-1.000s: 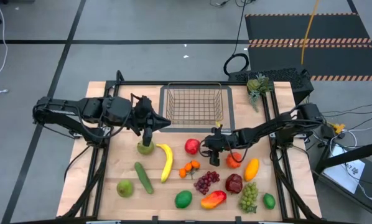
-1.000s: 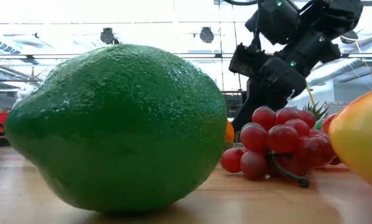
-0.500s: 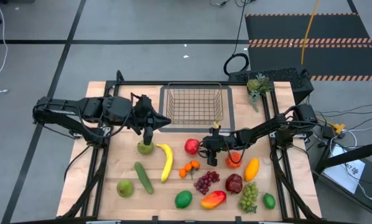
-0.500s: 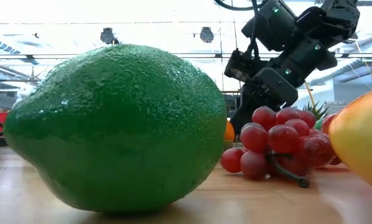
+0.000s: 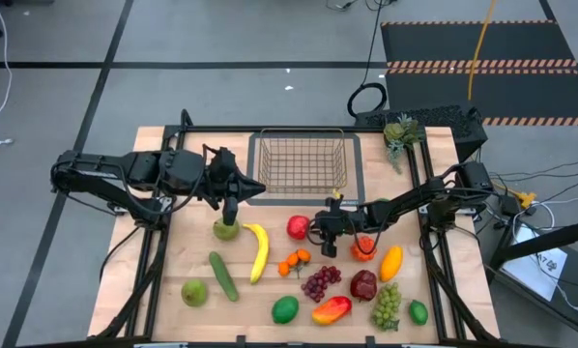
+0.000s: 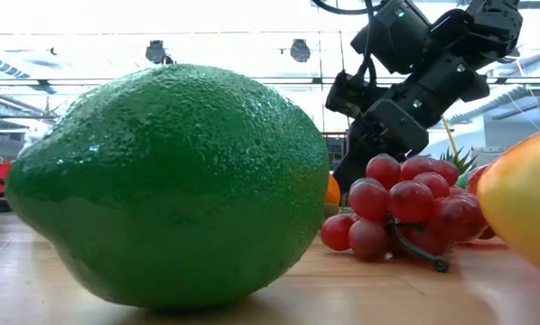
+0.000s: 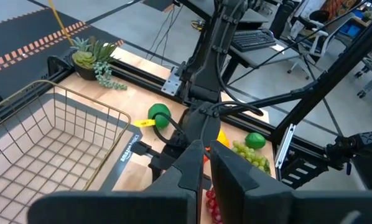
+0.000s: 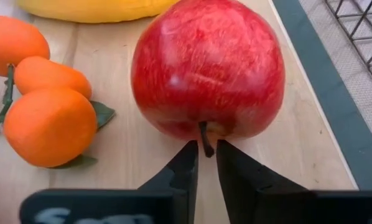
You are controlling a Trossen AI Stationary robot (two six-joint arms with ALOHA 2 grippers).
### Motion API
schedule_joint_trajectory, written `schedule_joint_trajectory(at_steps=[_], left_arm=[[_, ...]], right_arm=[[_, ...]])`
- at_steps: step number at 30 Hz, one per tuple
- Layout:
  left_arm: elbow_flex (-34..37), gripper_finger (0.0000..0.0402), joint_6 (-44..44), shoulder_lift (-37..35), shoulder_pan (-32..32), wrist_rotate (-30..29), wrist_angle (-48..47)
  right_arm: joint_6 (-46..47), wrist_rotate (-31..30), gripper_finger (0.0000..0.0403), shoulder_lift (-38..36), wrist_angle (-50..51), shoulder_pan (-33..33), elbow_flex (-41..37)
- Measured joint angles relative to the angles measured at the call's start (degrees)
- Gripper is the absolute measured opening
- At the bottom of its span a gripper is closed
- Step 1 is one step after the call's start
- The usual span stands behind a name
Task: Build produce basket
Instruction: Put the red apple into the brown wire basket
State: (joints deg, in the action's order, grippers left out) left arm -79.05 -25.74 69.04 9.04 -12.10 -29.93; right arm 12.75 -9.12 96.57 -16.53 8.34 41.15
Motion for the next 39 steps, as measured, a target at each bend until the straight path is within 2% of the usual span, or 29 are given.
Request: schedule_joint_trajectory(at_steps=[8, 14, 18, 22, 26, 32, 39], left_arm=[[0.0, 0.0031, 0.0, 0.0, 0.0, -0.02, -0.01], [0.0, 0.0031, 0.09, 0.0, 0.0, -0.02, -0.02], [0.0, 0.0031, 0.09, 0.0, 0.0, -0.04, -0.42], [0.0, 0.0031, 0.17, 0.0, 0.0, -0.05, -1.14], [0.02, 0.0031, 0.17, 0.0, 0.0, -0.09, -2.21], [0.02, 0.0031, 0.2, 0.0, 0.0, -1.73, -3.17], [0.02, 0.0031, 0.48, -0.02, -0.55, -2.1, -3.83]], right_arm=[[0.02, 0.03, 0.0009, 0.0, -0.49, 0.0, 0.0], [0.47, 0.22, 0.0004, -0.59, -1.18, 0.0, 0.0], [1.96, 0.56, 0.0003, -3.61, 0.25, 0.0, 0.0], [3.89, 3.56, 0.0002, -9.2, 4.04, 0.0, 0.13], [7.28, 4.93, 0.0001, -17.22, 15.35, 0.02, 3.56], [7.99, 4.91, 0.0001, -26.95, 32.84, -0.05, 12.9], [9.11, 4.89, 0.0, -29.42, 51.71, -0.28, 28.15]])
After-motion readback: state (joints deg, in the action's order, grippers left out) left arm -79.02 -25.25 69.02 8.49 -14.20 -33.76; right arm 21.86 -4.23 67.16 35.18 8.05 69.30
